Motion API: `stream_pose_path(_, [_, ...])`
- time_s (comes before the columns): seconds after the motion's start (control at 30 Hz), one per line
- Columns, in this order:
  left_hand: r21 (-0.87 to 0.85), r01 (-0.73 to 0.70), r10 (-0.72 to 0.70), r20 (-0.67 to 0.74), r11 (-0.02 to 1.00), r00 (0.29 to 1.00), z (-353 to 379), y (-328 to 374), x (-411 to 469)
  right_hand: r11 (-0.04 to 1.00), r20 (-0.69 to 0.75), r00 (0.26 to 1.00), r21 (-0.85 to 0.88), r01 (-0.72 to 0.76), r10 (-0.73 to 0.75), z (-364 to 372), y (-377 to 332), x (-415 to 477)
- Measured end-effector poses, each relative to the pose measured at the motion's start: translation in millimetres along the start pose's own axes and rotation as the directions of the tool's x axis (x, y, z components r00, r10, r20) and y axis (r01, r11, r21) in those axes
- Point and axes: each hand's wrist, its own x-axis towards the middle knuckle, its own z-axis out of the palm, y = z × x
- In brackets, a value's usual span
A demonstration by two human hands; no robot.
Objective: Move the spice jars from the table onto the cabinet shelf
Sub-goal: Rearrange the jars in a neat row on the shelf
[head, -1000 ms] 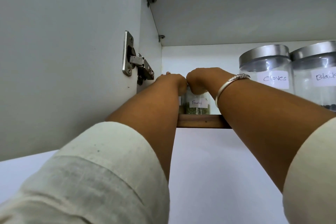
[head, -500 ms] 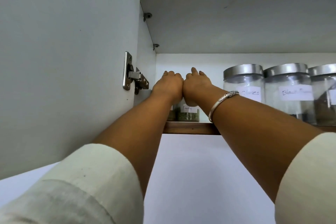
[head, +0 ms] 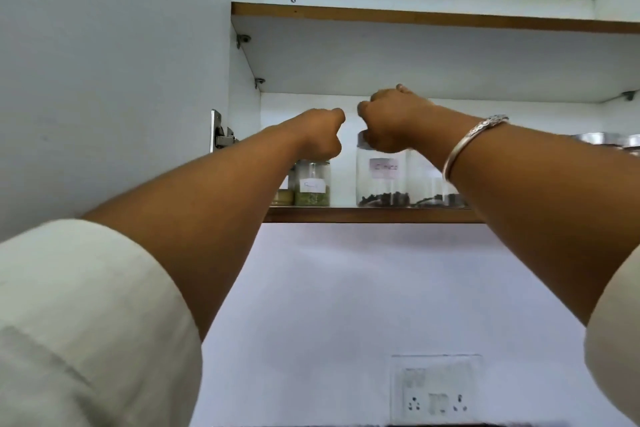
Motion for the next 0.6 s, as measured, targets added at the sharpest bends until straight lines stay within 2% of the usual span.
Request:
stream_pose_path(0.1, [-0.024,-0.028,0.029,0.039,0.999,0.999,-1,21,-3,0.993,0.091,0.993,0.083,-0.078,0.071,-5,31,-15])
stream_pose_path(0.2, [-0.037,-0.042,0.044,0.043,0.998,0.998,1,40,0,0.980,0.130,0.990,0.182,-0.085,0.062,-3,48,-23])
stream_pose_path(0.33, [0.021,-0.046,0.045,0.067,0.999,0.997,7,65,9,0.981,0.179,0.982,0.171,-0.093,0.062,5,63,-33])
stream_pose_path(0.47, [0.111,-0.039,0.043,-0.031,0.993,0.999,8,78,18,0.972,0.105,0.993,0.224,-0.075,0.053,13,74,-38])
stream_pose_path(0.6, [0.186,-0.027,0.036,-0.043,0.982,0.998,3,82,28,0.959,0.076,0.996,0.277,-0.056,0.036,19,80,-31])
